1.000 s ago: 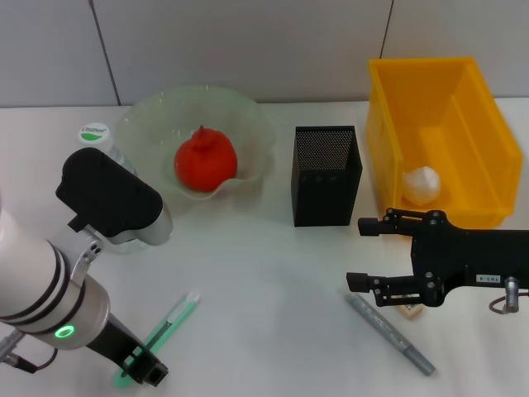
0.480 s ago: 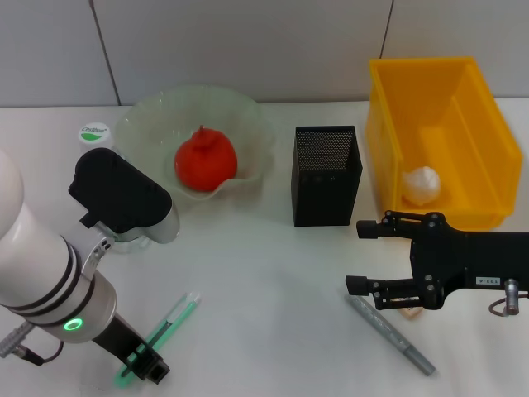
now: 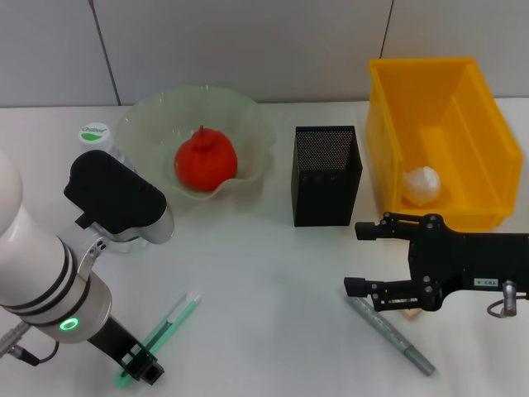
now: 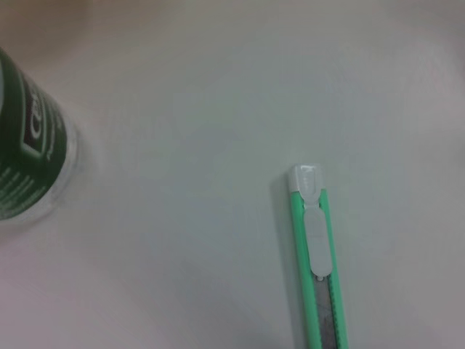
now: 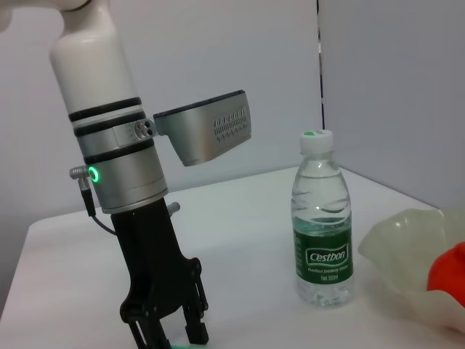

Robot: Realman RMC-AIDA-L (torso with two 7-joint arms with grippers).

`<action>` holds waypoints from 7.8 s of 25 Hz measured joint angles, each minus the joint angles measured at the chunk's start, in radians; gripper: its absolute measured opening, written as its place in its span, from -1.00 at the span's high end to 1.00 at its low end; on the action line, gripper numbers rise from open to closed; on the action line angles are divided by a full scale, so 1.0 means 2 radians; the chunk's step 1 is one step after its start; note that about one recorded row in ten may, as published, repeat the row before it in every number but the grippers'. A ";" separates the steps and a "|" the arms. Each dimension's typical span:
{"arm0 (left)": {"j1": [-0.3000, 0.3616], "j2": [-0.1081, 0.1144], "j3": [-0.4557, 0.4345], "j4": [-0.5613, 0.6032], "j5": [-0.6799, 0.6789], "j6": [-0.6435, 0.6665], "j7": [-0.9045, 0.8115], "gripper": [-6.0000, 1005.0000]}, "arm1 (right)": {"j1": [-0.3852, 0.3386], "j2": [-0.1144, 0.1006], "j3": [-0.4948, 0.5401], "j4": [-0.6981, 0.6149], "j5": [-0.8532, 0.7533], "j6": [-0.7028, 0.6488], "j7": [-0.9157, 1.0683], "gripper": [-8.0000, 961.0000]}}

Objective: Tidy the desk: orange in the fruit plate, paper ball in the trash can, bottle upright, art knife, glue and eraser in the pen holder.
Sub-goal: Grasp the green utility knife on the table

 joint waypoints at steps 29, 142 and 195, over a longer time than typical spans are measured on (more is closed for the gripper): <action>-0.007 -0.001 -0.013 -0.003 -0.004 0.006 0.001 0.46 | 0.009 -0.001 0.004 0.012 0.000 0.001 -0.001 -0.72; 0.011 0.000 -0.044 0.061 -0.019 0.027 0.006 0.67 | 0.015 -0.001 0.028 0.024 0.001 -0.005 0.001 -0.72; -0.008 -0.002 -0.001 -0.002 -0.021 0.002 0.024 0.20 | 0.021 -0.001 0.034 0.025 0.002 -0.013 0.000 -0.72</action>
